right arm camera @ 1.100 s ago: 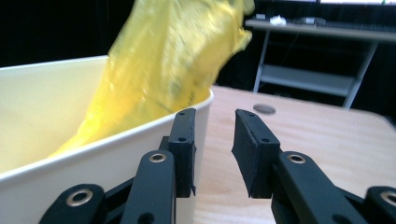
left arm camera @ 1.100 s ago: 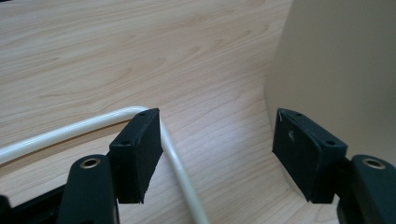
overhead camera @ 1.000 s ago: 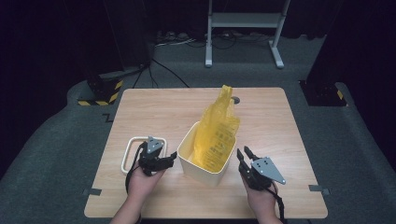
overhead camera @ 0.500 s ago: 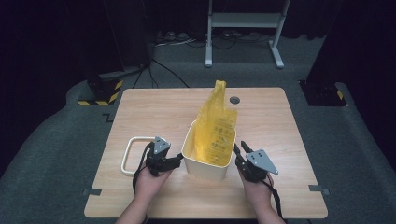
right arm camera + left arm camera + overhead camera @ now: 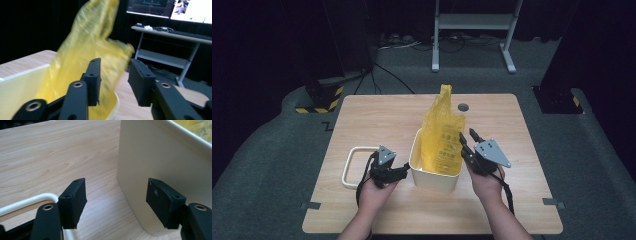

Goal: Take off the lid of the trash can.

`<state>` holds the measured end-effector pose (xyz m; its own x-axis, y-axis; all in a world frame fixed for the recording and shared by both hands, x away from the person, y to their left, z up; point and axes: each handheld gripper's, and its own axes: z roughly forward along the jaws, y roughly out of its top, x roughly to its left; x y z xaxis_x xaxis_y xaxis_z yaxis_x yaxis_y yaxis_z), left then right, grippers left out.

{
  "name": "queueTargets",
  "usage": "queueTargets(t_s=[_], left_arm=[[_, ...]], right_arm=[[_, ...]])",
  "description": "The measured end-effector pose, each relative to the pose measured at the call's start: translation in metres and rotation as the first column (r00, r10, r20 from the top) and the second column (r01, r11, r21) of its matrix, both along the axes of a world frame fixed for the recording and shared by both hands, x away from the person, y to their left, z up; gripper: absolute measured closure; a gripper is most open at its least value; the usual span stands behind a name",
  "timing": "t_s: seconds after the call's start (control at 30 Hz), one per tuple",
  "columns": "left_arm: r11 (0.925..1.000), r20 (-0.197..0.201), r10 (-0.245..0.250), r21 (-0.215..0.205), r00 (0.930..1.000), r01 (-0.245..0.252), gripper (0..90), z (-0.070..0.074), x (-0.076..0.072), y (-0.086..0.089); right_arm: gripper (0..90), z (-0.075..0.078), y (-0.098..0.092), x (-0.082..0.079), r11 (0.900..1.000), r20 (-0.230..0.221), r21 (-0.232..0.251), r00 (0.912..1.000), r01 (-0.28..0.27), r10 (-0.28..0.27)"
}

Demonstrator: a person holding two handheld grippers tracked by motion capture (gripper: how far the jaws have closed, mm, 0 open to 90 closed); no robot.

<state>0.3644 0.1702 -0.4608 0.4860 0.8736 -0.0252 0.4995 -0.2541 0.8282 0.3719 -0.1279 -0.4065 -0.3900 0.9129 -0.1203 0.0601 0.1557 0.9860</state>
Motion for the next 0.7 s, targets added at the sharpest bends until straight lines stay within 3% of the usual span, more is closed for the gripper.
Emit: queueTargets(t_s=[0.13, 0.23, 0.37, 0.47, 0.5, 0.7], left_arm=[[1.0, 0.0, 0.003, 0.004, 1.0, -0.003, 32.6, 0.0, -0.001, 0.002], [1.0, 0.002, 0.007, -0.002, 1.0, -0.007, 32.6, 0.001, -0.001, 0.004], [0.9999, -0.001, 0.013, -0.009, 0.9999, -0.013, 32.6, 0.001, -0.002, 0.008], [0.9997, 0.002, 0.017, -0.016, 0.9998, -0.017, 32.7, 0.001, -0.002, 0.01], [0.9998, 0.004, 0.018, -0.013, 0.9998, -0.018, 32.7, 0.002, -0.002, 0.011], [0.9994, 0.006, 0.026, -0.024, 0.9996, -0.026, 32.8, 0.003, -0.002, 0.012]], right_arm=[[55.7, 0.01, 0.017, 0.012, 1.0, 0.004, -0.031, 1.0, 0.0, 0.0], [54.9, 0.01, 0.023, 0.023, 0.999, -0.031, -0.031, 0.9995, 0.011, -0.012], [66.3, 0.003, 0.026, 0.032, 0.998, -0.083, -0.058, 0.9964, 0.014, -0.019], [86.9, -0.001, 0.026, 0.033, 0.998, -0.103, -0.058, 0.9944, 0.018, -0.024], [90.0, -0.002, 0.025, 0.033, 0.999, -0.112, -0.045, 0.9936, 0.009, -0.014], [90.0, 0.001, 0.025, 0.02, 0.998, -0.049, -0.066, 0.9988, -0.013, 0.01]])
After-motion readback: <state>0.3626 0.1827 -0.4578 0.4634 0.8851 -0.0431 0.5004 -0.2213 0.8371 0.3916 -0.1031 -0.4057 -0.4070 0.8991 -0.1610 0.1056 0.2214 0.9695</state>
